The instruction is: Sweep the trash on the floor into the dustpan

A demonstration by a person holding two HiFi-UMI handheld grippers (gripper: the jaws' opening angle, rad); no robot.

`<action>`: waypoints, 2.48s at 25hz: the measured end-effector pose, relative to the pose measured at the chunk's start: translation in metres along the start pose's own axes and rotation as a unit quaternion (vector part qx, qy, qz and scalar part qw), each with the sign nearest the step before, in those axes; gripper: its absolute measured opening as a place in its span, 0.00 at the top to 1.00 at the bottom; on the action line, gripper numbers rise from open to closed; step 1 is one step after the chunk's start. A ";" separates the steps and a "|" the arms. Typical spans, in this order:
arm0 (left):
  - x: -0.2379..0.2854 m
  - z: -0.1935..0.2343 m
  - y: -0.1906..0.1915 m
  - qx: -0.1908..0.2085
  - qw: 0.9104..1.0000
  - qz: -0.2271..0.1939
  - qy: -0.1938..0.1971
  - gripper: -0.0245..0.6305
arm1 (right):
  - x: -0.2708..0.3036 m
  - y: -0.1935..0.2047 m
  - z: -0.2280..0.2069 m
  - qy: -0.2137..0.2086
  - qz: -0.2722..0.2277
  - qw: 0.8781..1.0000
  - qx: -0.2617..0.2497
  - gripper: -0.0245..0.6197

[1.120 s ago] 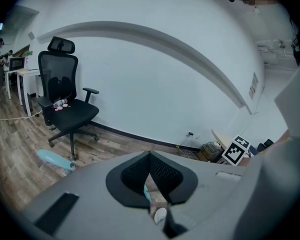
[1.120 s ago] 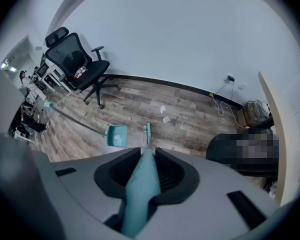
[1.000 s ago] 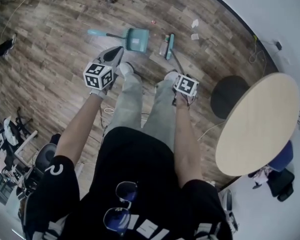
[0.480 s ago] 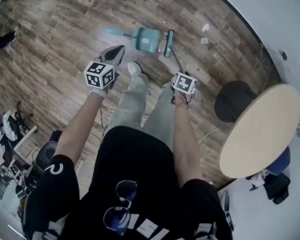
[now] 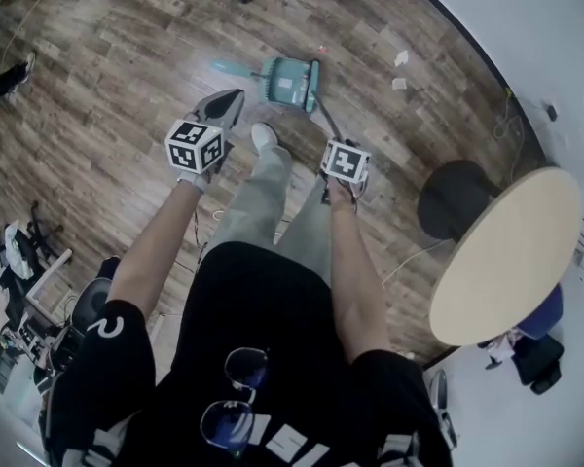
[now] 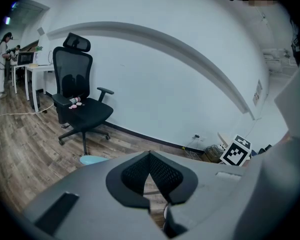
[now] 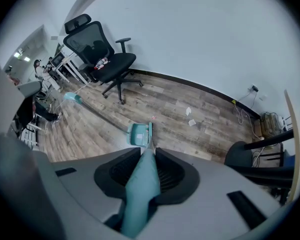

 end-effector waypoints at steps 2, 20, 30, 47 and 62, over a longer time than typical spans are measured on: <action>0.002 0.005 -0.003 0.000 1.000 0.000 0.001 0.97 | 0.001 -0.004 0.009 -0.005 -0.009 1.000 0.003 0.83; 0.003 0.020 -0.041 0.005 1.000 -0.019 0.010 0.97 | -0.026 -0.027 0.025 0.004 -0.020 0.999 -0.043 0.83; 0.001 -0.005 -0.083 0.021 0.997 -0.048 0.048 0.97 | -0.084 -0.074 -0.008 0.034 -0.087 0.995 -0.046 0.83; 0.066 -0.029 -0.115 0.052 0.994 -0.035 0.088 0.97 | -0.102 -0.127 -0.070 0.085 -0.145 0.986 -0.015 0.83; 0.260 -0.141 -0.107 0.054 0.992 0.014 0.114 0.97 | -0.079 -0.200 -0.262 0.103 -0.110 0.988 0.036 0.83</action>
Point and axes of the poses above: the fingertips, and each gripper's own axes: x forward along the fingers, z to its left, y out of its underside, the point moved 5 cm from there along -x, backward along the fingers, and after that the axes turned 15 degrees about -z, right-handed, at the moved point
